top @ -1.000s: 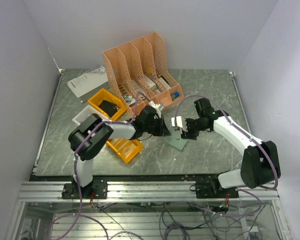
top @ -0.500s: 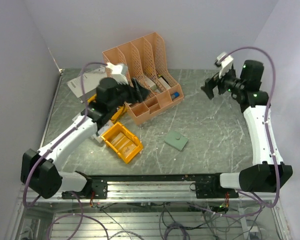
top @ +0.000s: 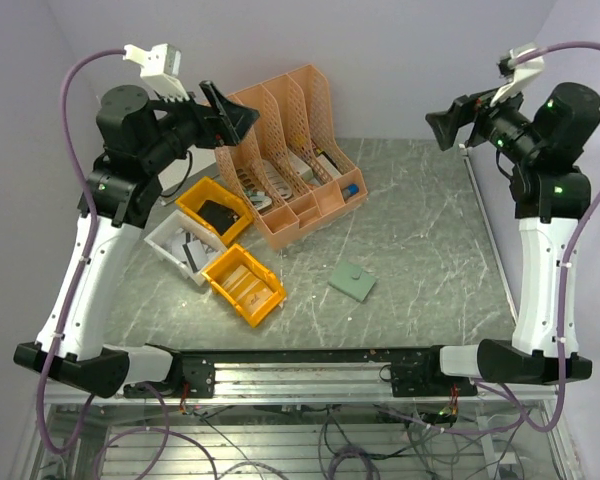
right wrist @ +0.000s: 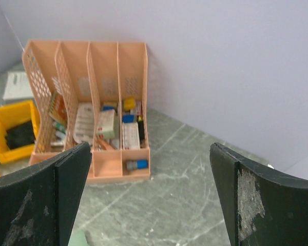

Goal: Put the credit cards into the card holder
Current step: Reset both arms

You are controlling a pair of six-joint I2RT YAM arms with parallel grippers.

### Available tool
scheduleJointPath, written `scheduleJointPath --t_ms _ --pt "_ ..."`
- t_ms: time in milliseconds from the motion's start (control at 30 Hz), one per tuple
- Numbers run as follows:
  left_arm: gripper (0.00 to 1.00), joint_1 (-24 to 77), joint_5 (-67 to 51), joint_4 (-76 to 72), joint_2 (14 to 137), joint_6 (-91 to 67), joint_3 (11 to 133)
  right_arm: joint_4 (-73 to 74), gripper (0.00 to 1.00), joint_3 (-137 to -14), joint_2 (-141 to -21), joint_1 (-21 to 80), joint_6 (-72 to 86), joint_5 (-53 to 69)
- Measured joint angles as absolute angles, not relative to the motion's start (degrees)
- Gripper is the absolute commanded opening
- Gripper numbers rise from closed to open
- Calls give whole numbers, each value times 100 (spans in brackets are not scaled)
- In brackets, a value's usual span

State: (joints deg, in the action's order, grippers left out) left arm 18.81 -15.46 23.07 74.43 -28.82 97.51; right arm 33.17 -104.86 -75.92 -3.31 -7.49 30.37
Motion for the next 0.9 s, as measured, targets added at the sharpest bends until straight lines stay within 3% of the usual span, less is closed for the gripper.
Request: scheduleJointPath --t_ms 267,900 --pt "97 1708 -1997 2744 7408 -2891 10001 3483 100 -11220 -7682 -333 104 2884" --pt "96 1636 -2512 2808 7231 -2891 9686 3634 100 -11179 -7649 -333 279 2768"
